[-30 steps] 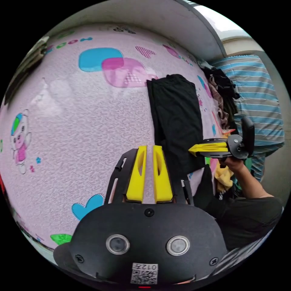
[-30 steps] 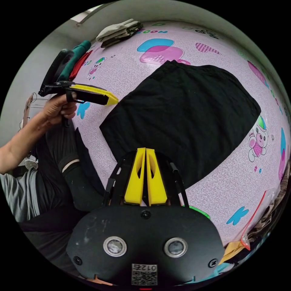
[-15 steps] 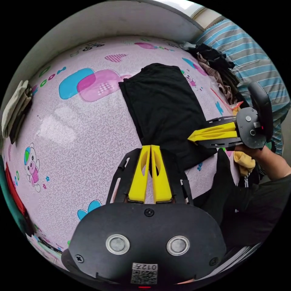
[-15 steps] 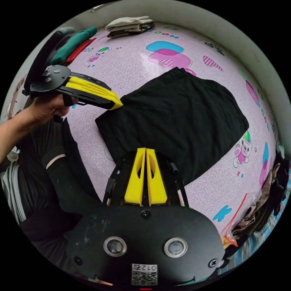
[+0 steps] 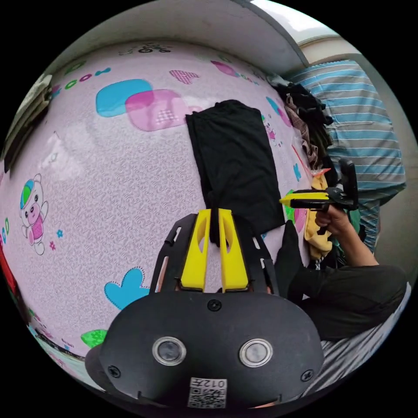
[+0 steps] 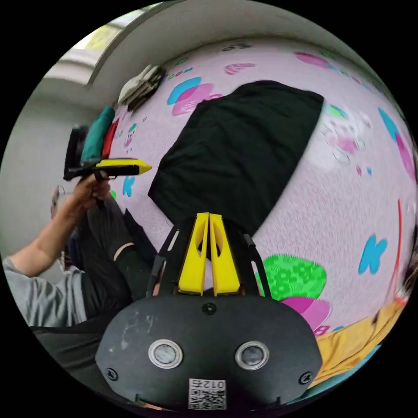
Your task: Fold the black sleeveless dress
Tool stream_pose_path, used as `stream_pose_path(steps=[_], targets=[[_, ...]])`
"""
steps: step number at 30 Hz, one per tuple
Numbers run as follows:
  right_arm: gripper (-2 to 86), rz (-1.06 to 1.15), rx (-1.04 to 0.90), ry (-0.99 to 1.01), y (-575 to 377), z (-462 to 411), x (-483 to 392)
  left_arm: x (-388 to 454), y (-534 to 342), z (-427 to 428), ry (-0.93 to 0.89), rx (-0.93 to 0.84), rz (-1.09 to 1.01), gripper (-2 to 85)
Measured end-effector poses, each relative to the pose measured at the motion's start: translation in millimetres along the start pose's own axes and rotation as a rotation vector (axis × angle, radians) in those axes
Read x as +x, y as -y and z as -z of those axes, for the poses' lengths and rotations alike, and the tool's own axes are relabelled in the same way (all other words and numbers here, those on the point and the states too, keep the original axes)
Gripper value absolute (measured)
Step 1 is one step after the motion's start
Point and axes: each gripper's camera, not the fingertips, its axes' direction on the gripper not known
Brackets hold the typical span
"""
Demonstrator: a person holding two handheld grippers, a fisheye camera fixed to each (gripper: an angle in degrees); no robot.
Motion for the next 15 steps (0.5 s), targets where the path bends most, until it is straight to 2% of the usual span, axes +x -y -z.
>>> stream_pose_path(steps=[4,7,15], targets=[[5.7,-0.223,-0.068,0.200,-39.3,2.2,78.6,-31.4,3.4,-20.2,-0.167,-0.119,0.086,9.0],[7.8,-0.300,-0.082,0.255,-61.4,-1.6,108.3,-48.0,5.2,-37.4,-0.229,-0.156,0.129,10.3],[7.6,-0.324,-0.064,0.341,-70.5,-13.5,139.5,-65.9,11.5,-51.2,-0.297,-0.158,0.111,11.6]])
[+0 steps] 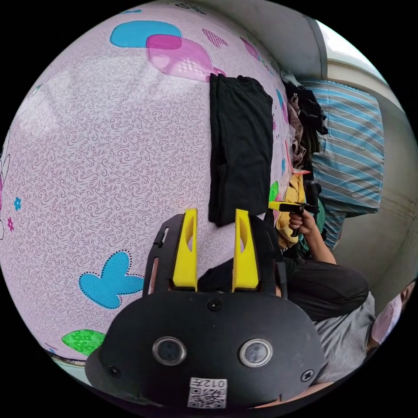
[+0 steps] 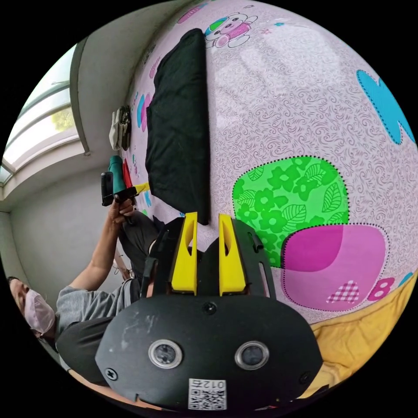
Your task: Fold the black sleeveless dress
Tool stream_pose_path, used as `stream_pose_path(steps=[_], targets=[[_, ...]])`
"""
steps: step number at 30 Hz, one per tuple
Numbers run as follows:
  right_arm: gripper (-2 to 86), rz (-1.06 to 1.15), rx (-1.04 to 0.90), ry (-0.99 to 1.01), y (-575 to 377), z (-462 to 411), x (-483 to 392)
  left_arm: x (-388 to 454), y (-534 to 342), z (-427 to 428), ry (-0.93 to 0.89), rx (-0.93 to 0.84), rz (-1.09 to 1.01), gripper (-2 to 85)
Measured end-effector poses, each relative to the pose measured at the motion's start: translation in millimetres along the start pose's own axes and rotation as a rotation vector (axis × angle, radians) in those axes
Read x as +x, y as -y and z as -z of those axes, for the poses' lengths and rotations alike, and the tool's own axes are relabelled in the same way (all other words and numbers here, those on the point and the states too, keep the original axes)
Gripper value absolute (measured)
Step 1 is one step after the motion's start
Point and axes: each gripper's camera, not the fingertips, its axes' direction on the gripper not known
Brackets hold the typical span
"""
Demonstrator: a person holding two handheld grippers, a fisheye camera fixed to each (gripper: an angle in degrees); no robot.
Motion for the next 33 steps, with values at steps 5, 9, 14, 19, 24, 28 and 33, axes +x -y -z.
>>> stream_pose_path(steps=[5,9,14,19,24,28,33], targets=[[6.8,0.034,-0.020,-0.014,3.7,-2.5,3.4,-5.7,2.9,-9.0,-0.025,-0.015,-0.027,11.4],[5.5,0.037,-0.015,-0.006,2.3,-3.8,11.3,-13.4,1.2,-9.7,-0.007,-0.009,-0.053,11.1],[5.0,0.016,-0.009,0.057,-0.4,-0.6,25.2,-28.5,-3.3,-7.3,-0.055,-0.008,-0.086,11.2],[4.3,0.019,-0.013,0.071,-0.2,2.1,29.2,-50.4,-8.2,-4.4,-0.125,-0.011,-0.099,10.3],[2.8,0.028,-0.011,0.079,-1.1,3.7,28.2,-83.4,-18.6,0.2,-0.183,-0.005,-0.093,7.1],[0.3,0.037,0.000,0.091,-3.3,4.1,25.5,-93.5,-24.2,2.5,-0.183,-0.030,-0.130,5.4],[-0.7,0.064,0.011,0.100,-8.0,7.2,16.1,-119.8,-41.4,16.1,-0.193,-0.040,-0.140,3.4]])
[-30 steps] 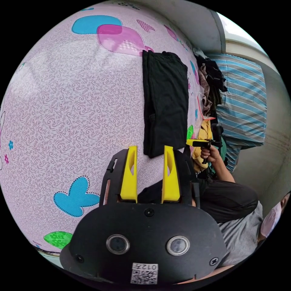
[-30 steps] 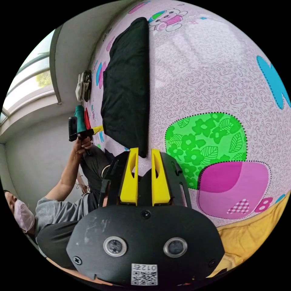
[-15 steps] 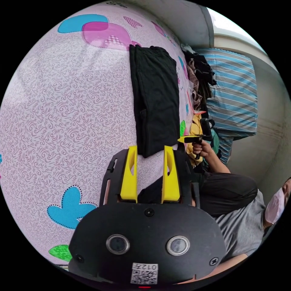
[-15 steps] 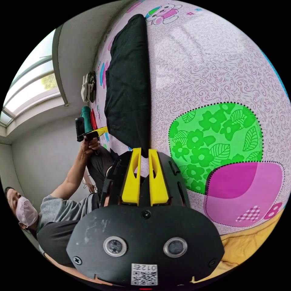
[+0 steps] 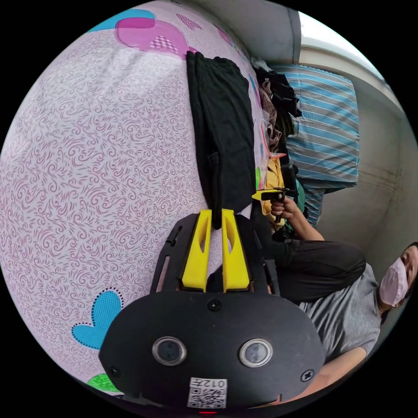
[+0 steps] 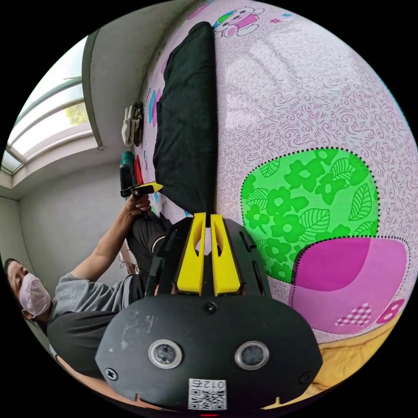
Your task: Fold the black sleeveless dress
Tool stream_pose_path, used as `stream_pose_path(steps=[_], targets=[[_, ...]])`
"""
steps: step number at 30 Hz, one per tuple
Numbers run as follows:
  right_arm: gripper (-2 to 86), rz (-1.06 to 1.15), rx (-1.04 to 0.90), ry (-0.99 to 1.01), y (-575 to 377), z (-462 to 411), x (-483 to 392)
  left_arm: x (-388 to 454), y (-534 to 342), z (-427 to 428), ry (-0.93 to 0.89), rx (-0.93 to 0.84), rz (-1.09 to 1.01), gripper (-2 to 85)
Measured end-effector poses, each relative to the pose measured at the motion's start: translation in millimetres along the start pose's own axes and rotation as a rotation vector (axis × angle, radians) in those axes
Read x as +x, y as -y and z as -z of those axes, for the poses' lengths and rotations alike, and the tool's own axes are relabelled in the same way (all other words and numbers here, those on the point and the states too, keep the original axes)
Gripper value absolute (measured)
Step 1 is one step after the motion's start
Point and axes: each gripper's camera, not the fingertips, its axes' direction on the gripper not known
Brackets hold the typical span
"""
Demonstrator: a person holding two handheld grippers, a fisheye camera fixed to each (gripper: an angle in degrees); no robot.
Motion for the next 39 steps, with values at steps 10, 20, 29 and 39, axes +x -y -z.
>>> stream_pose_path(steps=[10,20,29,39], targets=[[-0.9,0.096,0.235,0.350,-10.6,43.4,-53.0,-8.2,-58.1,78.5,-0.223,0.187,-0.066,2.0],[-0.9,0.356,0.223,0.385,27.8,48.4,-215.5,-6.2,-170.6,224.5,-0.298,0.464,-0.114,2.2],[-0.8,0.588,0.089,0.355,62.4,-13.8,-408.2,-4.1,-333.7,375.5,-0.215,0.733,-0.144,2.3],[-0.8,0.786,-0.022,0.392,67.1,-102.9,-590.9,15.3,-516.2,508.7,-0.005,0.904,-0.166,2.6]])
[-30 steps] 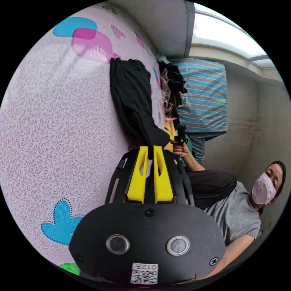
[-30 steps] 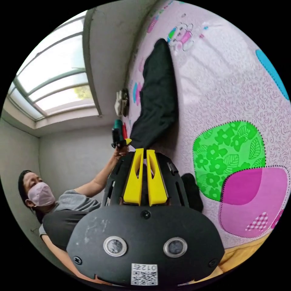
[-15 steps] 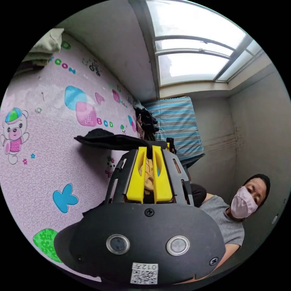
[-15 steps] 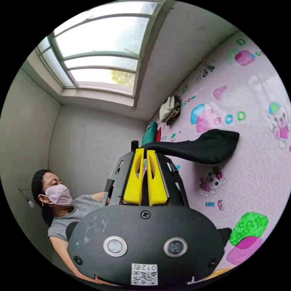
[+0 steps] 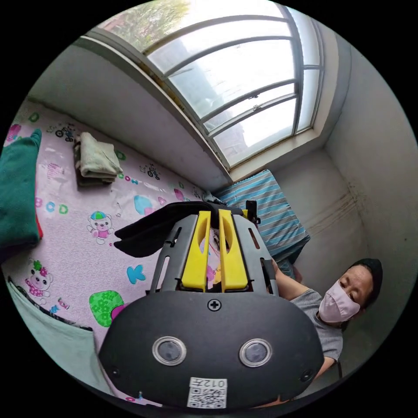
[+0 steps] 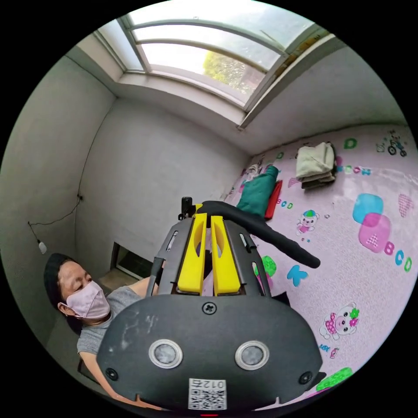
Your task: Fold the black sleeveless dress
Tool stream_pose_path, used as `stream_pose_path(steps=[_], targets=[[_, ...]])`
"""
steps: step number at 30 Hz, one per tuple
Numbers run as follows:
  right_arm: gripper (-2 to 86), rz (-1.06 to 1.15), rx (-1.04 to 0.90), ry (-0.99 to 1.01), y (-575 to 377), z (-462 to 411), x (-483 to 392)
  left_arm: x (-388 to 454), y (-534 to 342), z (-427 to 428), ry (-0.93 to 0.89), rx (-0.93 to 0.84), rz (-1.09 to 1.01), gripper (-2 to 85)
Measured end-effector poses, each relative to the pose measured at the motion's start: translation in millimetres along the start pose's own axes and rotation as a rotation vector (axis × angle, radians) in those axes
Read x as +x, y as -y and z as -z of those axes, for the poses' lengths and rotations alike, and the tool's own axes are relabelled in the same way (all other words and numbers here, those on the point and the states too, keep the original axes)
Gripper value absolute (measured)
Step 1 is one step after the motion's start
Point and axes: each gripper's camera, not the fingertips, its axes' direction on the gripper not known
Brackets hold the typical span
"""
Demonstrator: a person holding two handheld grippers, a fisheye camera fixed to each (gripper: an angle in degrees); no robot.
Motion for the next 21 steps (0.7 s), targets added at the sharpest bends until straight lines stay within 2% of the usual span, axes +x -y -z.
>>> stream_pose_path(steps=[10,16,21], targets=[[-0.8,0.011,-0.151,0.138,81.9,-173.0,3.7,-42.7,-52.5,169.5,0.115,0.110,0.039,2.7],[-0.8,-0.088,-0.231,0.143,142.4,-281.8,59.5,-134.0,-60.8,241.9,0.163,0.141,0.205,2.6],[-0.8,-0.167,-0.220,0.119,214.4,-357.9,107.3,-222.2,-15.5,297.7,0.179,0.176,0.308,2.6]])
